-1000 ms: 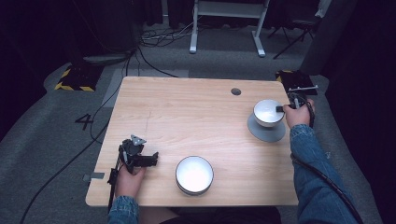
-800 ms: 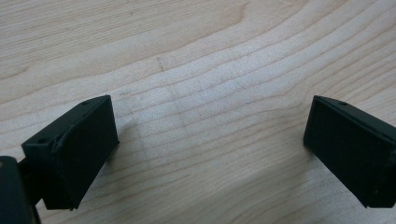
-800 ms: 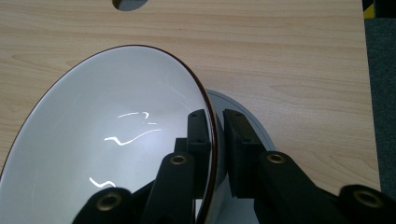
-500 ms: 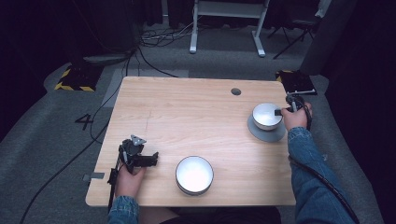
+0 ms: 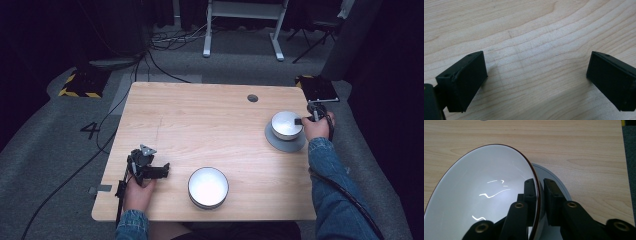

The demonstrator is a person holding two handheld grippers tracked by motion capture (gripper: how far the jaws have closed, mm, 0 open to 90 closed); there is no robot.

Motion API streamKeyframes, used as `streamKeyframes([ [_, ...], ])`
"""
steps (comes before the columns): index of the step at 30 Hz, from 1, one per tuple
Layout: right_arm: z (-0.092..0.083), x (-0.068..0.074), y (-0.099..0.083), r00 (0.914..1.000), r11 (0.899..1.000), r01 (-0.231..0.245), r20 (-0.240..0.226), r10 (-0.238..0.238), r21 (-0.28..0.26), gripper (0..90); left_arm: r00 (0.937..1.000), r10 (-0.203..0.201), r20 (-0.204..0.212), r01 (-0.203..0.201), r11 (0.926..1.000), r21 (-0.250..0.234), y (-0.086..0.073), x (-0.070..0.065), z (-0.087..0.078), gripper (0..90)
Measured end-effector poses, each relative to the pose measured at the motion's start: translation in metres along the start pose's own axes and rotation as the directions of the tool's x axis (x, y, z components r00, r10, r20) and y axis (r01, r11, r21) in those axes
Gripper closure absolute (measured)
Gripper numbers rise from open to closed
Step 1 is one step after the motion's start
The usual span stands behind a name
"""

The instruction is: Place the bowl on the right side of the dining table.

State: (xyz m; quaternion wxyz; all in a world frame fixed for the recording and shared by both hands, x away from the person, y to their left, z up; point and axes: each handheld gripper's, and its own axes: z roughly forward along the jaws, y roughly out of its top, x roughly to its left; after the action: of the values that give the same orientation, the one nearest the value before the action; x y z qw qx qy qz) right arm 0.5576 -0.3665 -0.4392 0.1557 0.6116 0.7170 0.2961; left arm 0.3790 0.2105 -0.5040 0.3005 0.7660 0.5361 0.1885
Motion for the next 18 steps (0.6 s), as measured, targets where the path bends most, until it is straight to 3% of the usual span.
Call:
streamKeyframes([
  [9, -0.0002, -0.0037, -0.003, 0.9999, 1.0, -0.001, 0.013, 0.001, -0.003, 74.9, 1.0, 0.0, 0.0, 0.0, 1.0, 0.0, 0.0, 0.0, 0.0, 3.1],
  [15, -0.0018, -0.0073, -0.0053, 0.9998, 1.0, -0.02, -0.005, 0.02, -0.014, 71.6, 1.0, 0.0, 0.0, 0.0, 1.0, 0.0, 0.0, 0.0, 0.0, 3.1],
  [18, -0.0047, -0.0085, -0.0052, 0.9999, 0.999, -0.006, -0.009, 0.005, -0.042, 65.1, 1.0, 0.0, 0.0, 0.0, 1.0, 0.0, 0.0, 0.0, 0.0, 3.1],
])
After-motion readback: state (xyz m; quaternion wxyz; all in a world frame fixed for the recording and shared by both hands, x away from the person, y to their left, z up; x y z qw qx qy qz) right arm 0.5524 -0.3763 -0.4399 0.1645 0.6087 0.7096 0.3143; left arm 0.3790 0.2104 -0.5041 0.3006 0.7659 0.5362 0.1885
